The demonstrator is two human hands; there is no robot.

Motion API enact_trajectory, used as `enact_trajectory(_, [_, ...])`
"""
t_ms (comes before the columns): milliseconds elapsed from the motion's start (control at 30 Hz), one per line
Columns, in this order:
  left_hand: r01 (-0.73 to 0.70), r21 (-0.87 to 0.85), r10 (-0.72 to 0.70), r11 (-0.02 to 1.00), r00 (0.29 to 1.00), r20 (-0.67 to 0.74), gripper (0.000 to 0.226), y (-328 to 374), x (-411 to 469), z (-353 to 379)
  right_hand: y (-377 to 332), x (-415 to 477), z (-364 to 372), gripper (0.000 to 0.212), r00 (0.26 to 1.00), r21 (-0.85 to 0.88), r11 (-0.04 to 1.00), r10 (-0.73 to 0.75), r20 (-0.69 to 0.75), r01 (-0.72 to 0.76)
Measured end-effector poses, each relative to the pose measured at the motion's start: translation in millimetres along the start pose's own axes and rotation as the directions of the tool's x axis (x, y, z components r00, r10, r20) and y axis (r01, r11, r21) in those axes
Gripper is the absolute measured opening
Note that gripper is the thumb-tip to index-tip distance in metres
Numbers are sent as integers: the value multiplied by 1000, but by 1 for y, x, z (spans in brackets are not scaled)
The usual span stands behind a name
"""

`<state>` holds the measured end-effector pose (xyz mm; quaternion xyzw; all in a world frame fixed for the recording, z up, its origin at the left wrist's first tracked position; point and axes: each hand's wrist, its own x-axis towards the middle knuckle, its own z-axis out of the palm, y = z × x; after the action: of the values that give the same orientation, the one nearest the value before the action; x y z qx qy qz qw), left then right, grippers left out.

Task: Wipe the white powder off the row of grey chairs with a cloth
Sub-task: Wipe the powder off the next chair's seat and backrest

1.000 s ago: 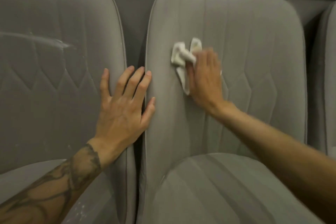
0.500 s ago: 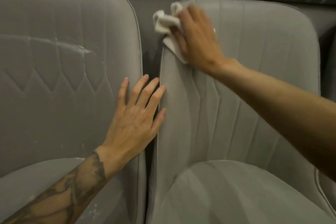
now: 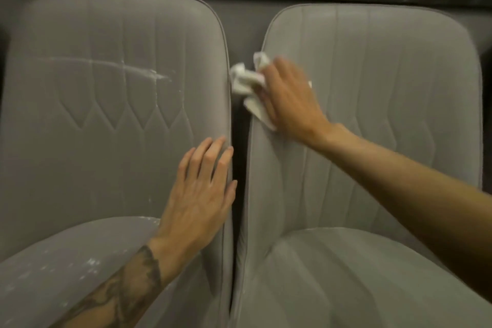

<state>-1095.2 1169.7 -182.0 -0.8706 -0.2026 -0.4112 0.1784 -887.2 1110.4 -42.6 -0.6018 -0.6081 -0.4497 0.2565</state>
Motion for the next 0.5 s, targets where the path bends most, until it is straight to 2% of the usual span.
enact_trajectory(67, [17, -23, -17, 1000, 1000, 5, 63, 2, -5, 1, 2, 22, 4, 41, 988, 4, 990, 143, -63, -143])
enact_trajectory(133, [16, -53, -16, 998, 1000, 7, 62, 5, -12, 2, -10, 2, 9, 43, 977, 45, 980, 198, -75, -195])
enact_trajectory(200, [8, -78, -9, 997, 1000, -2, 60, 6, -20, 4, -32, -47, 7, 43, 986, 116, 980, 165, -15, -162])
enact_trajectory(267, [3, -106, -3, 994, 1000, 0, 58, 8, -30, 4, -50, -105, 3, 30, 991, 168, 980, 97, 91, -111])
enact_trajectory(333, [2, -111, -2, 994, 1000, -2, 56, 9, -41, 5, -64, -152, -2, 20, 975, 203, 978, -11, 221, -35])
enact_trajectory(400, [1, -114, 0, 993, 1000, 11, 56, 11, -51, 6, -69, -172, -9, 17, 947, 209, 975, -137, 292, 77])
enact_trajectory(433, [3, -115, -1, 993, 1000, 20, 56, 11, -54, 5, -65, -165, -12, 20, 942, 194, 975, -160, 296, 105])
enact_trajectory(500, [5, -107, 1, 994, 999, 54, 56, 12, -57, 3, -51, -127, -10, 29, 977, 137, 990, -63, 203, 36])
